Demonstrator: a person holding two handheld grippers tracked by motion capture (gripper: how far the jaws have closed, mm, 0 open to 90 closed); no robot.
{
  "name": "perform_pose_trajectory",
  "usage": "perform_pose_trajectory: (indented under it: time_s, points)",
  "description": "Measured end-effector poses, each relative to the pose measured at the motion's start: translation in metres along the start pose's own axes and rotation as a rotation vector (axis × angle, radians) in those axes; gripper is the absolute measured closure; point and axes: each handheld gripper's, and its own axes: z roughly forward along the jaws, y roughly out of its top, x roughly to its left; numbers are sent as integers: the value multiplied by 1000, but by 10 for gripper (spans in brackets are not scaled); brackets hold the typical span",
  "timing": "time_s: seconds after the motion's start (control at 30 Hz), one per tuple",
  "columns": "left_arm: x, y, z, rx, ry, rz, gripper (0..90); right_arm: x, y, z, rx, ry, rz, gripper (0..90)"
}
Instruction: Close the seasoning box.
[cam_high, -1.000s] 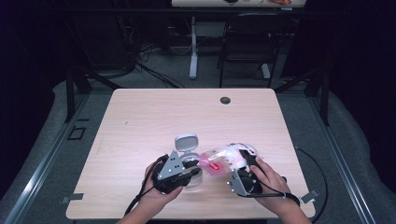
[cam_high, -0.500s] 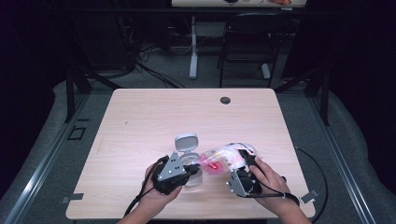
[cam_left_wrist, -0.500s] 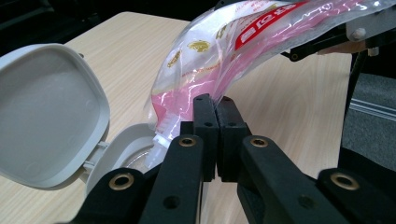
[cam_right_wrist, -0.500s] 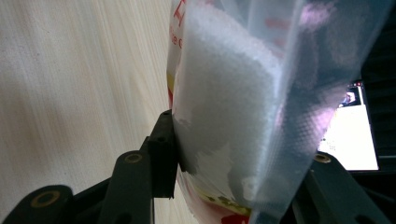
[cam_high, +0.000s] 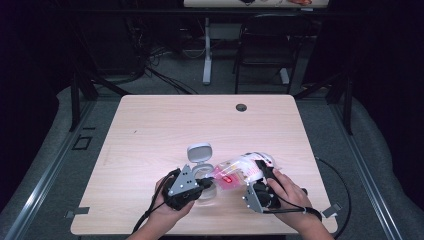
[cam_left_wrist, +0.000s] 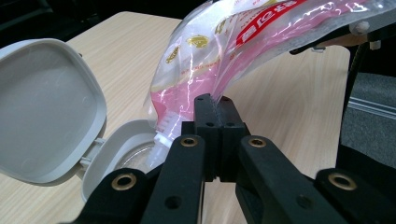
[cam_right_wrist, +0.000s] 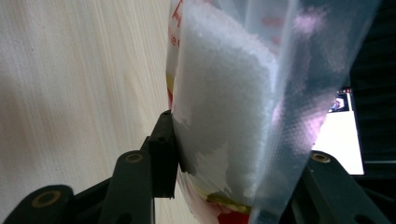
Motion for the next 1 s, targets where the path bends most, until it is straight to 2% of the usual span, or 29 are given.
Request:
perform_pose_trajectory:
  time_s: [0.07, 0.1, 0.2, 0.23, 0.43, 0.47, 0.5, 0.67, 0.9, 1.0]
  points:
    - [0, 0, 0, 2, 3, 4, 900, 0, 0, -1, 9, -4, -19, 549]
    - [-1, -1, 0, 1, 3, 4, 900, -2, 2, -3, 29, -15, -49, 549]
    - [0, -1, -1, -1, 3, 6, 900, -1, 1, -1, 4, -12, -41, 550]
    - [0, -1, -1, -2, 4, 4, 900, -2, 2, -2, 5, -17, -59, 550]
    - [1, -1, -3, -7, 8, 1, 900, -5, 4, -6, 29, -28, -87, 551]
    - [1, -1, -3, -7, 9, 1, 900, -5, 4, -6, 31, -28, -87, 551]
    - [1, -1, -3, -6, 9, 2, 900, -4, 4, -4, 10, -24, -73, 552]
    - [2, -1, -3, -6, 9, 2, 900, -4, 5, -5, 19, -15, -69, 553]
    - [2, -1, -4, -6, 9, 6, 900, -8, 7, -8, 37, -8, -96, 554]
    - [2, -1, -5, -9, 11, 8, 900, -7, 7, -7, 22, -5, -88, 554]
